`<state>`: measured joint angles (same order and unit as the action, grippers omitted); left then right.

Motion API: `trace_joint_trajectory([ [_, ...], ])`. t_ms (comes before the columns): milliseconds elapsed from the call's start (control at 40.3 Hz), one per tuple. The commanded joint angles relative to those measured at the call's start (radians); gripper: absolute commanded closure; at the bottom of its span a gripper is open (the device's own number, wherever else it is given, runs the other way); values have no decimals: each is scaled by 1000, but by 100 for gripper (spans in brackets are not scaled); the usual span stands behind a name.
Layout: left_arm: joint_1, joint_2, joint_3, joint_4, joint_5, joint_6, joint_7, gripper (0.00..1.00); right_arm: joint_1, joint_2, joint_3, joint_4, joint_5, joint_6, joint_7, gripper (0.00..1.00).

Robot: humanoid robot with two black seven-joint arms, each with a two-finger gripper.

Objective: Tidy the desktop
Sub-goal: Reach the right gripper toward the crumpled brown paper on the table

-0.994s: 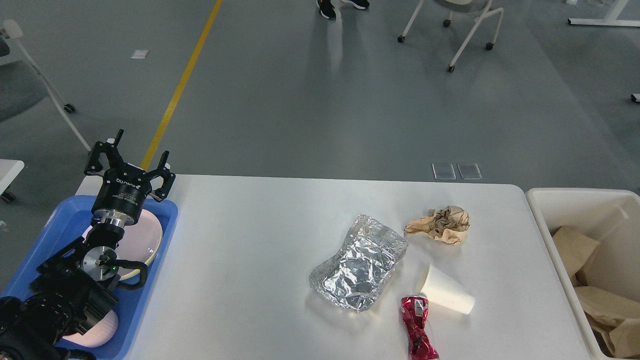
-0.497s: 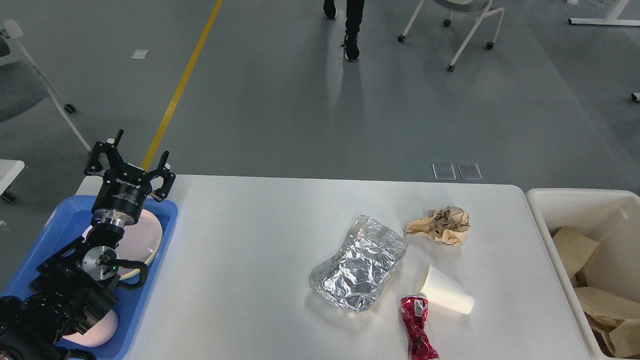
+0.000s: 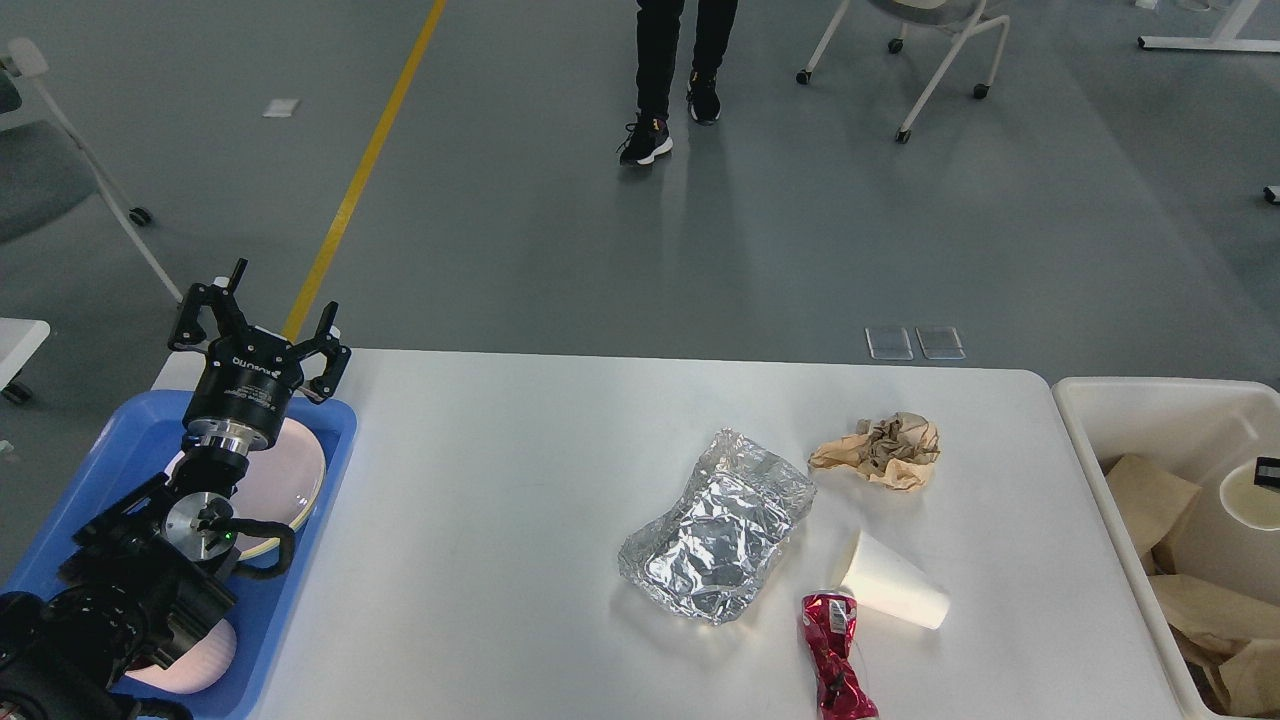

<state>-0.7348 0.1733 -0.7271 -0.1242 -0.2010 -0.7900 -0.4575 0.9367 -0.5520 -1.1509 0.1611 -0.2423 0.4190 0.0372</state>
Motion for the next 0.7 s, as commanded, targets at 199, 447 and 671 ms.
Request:
trace_joint_trajectory([
  [199, 0, 0, 0, 0, 0, 0, -1, 4, -35, -12, 117, -6, 2, -127, 4, 25],
  [447, 0, 0, 0, 0, 0, 0, 0, 4, -41, -52, 131, -5, 55, -149, 3, 1],
  [671, 0, 0, 0, 0, 0, 0, 0, 4, 127, -132, 138, 107, 87, -62, 3, 0],
])
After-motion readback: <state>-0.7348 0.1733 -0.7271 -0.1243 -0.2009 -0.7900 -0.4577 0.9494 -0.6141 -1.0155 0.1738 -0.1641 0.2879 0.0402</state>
